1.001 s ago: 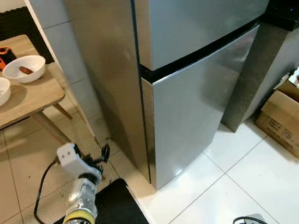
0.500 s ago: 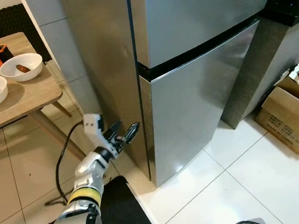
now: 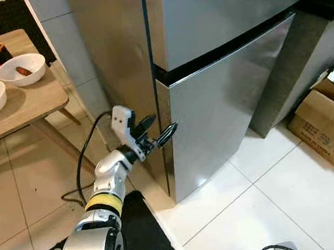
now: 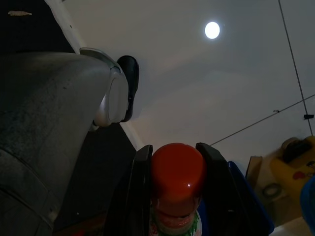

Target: Restocking fridge

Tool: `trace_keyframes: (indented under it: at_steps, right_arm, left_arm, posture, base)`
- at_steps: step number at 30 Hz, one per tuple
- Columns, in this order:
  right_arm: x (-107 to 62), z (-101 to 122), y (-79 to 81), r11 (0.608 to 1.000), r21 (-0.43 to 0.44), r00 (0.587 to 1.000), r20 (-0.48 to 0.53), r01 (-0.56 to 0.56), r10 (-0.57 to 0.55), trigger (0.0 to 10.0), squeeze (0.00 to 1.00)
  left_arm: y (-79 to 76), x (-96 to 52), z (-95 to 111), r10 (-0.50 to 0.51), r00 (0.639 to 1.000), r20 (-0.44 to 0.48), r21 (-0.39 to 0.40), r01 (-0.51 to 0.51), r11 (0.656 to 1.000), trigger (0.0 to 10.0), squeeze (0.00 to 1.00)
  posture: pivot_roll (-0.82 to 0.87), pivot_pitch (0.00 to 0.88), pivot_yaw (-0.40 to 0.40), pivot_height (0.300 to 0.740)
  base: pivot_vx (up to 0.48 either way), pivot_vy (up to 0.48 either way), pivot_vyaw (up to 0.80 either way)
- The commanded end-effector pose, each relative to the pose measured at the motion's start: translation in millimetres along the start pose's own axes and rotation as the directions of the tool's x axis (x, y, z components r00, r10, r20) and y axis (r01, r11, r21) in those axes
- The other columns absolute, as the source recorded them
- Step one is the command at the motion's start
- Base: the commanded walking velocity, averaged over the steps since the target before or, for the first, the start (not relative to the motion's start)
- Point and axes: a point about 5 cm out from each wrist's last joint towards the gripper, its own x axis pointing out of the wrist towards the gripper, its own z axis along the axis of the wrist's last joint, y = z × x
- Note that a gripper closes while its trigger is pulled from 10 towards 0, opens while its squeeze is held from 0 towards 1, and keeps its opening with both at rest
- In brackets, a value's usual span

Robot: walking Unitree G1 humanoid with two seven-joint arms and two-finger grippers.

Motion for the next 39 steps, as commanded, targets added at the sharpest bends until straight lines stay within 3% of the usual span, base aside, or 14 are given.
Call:
trace_keyframes:
  at_steps: [1,8,14,20,21,22,31,32,33,34,39]
  right_arm:
    - [-1.9,-8,-1.6,1.0,0.007,1.0,-0.017,0.007,-0.007,10.0,0.0]
    - [-3.0,-12,-2.7,1.0,0.006,1.0,-0.021,0.008,-0.008,10.0,0.0]
    - [-4.6,-16,-6.7,1.0,0.002,1.0,-0.022,0.015,-0.015,10.0,0.0]
    - [-5.4,-18,-8.2,1.0,-0.003,1.0,-0.022,0.016,-0.016,10.0,0.0]
    - [-5.7,-18,-8.7,1.0,-0.004,1.0,-0.021,0.017,-0.017,10.0,0.0]
    - [-5.8,-18,-9.1,1.0,-0.005,1.0,-0.02,0.018,-0.018,10.0,0.0]
    - [-5.8,-17,-9.4,1.0,-0.004,1.0,-0.014,0.02,-0.02,10.0,0.0]
    - [-5.9,-17,-9.5,1.0,-0.004,1.0,-0.013,0.02,-0.02,10.0,0.0]
    - [-5.9,-17,-9.5,1.0,-0.004,1.0,-0.013,0.02,-0.02,10.0,0.0]
    - [-5.9,-18,-9.7,1.0,-0.005,1.0,-0.013,0.021,-0.021,10.0,0.0]
    - [-6.2,-18,-9.8,1.0,-0.006,1.0,-0.014,0.021,-0.021,10.0,0.0]
  left_arm:
    - [-6.2,10.9,4,-0.052,0.999,-0.004,0.013,0.052,0.999,10.0,0.0]
    - [-4.6,22.0,15,-0.017,1.0,0.01,0.064,0.016,0.998,10.0,0.0]
    - [5.7,30.0,32,0.091,0.993,0.078,0.047,-0.095,0.994,10.0,0.0]
    - [8.4,34.0,40,0.091,0.992,0.085,0.048,-0.096,0.994,10.0,0.0]
    - [8.4,35.6,42,0.074,0.994,0.083,0.039,-0.077,0.996,10.0,0.34]
    - [8.0,37.0,44,0.053,0.995,0.082,0.03,-0.055,0.998,10.0,1.0]
    - [10.7,40.4,46,0.063,0.998,0.024,0.08,-0.065,0.995,10.0,1.0]
    - [15.6,39.9,50,0.13,0.991,0.031,0.106,-0.132,0.986,10.0,0.73]
    - [15.6,39.9,50,0.13,0.991,0.031,0.106,-0.132,0.986,10.0,0.73]
    - [16.9,40.3,52,0.147,0.988,0.041,0.115,-0.151,0.982,10.0,0.0]
    - [18.6,43.1,61,0.164,0.984,0.073,0.131,-0.173,0.976,10.0,0.0]
  posture:
    - [-0.09,0.19,-0.008,0.74]
    - [-0.1,0.201,-0.008,0.74]
    - [-0.11,0.217,-0.014,0.74]
    - [-0.12,0.235,-0.012,0.74]
    - [-0.12,0.242,-0.01,0.74]
    - [-0.13,0.245,-0.009,0.74]
    - [-0.13,0.252,-0.009,0.74]
    - [-0.13,0.251,-0.008,0.74]
    - [-0.13,0.251,-0.008,0.74]
    - [-0.13,0.256,-0.008,0.74]
    - [-0.13,0.258,-0.009,0.74]
  base:
    - [0.0,0.0,0.0]
    - [0.0,0.0,0.0]
    - [0.0,0.0,0.0]
    - [0.0,0.0,0.0]
    - [0.0,0.0,0.0]
    - [0.0,0.0,0.0]
    - [0.0,0.0,0.0]
    - [0.0,0.0,0.0]
    - [0.0,0.0,0.0]
    - [0.0,0.0,0.0]
    - [0.0,0.0,0.0]
